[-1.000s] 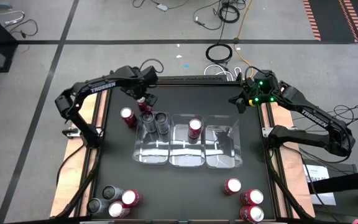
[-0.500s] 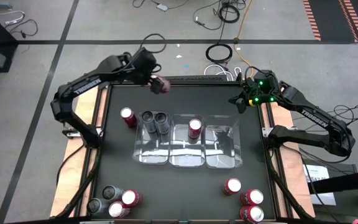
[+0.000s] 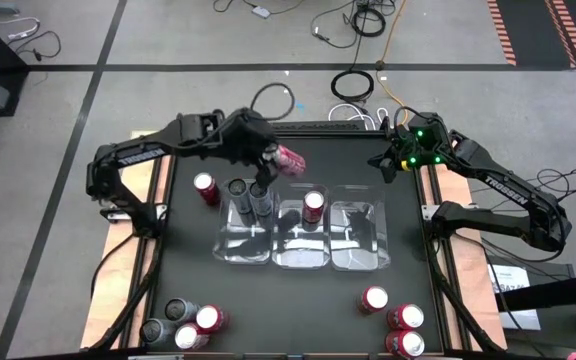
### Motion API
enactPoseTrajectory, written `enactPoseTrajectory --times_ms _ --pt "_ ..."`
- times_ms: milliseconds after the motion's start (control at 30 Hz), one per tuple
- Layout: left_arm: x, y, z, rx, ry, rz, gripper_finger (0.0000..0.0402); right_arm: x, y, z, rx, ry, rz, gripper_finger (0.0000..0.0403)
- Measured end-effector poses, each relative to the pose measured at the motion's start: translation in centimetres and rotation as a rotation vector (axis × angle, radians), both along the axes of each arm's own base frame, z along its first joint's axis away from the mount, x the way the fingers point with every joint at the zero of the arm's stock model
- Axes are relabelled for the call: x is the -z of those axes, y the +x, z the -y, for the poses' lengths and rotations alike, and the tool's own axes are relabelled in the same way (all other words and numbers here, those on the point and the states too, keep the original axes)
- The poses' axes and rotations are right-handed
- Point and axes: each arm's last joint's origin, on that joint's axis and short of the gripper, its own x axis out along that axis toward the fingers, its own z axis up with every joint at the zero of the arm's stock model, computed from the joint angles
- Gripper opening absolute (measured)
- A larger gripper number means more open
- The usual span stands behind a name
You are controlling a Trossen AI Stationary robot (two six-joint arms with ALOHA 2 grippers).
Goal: Sort soda cans
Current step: Put the red-white soda can into the center transparent bin
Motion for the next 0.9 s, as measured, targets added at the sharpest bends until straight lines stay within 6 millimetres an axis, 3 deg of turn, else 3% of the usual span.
enactPoseTrajectory --times_ms 333,700,900 --pt "2.1 2.1 2.4 0.101 -0.044 -0.086 0.0297 0.0 0.0 0.0 -0.003 -0.004 -0.001 0.0036" --pt "3.8 3.0 2.7 0.087 -0.119 -0.162 0.0297 0.0 0.0 0.0 -0.012 -0.015 -0.005 0.0036" --pt "5.9 4.1 2.5 0.061 -0.147 -0.254 0.0297 0.0 0.0 0.0 -0.021 -0.024 -0.010 0.0036"
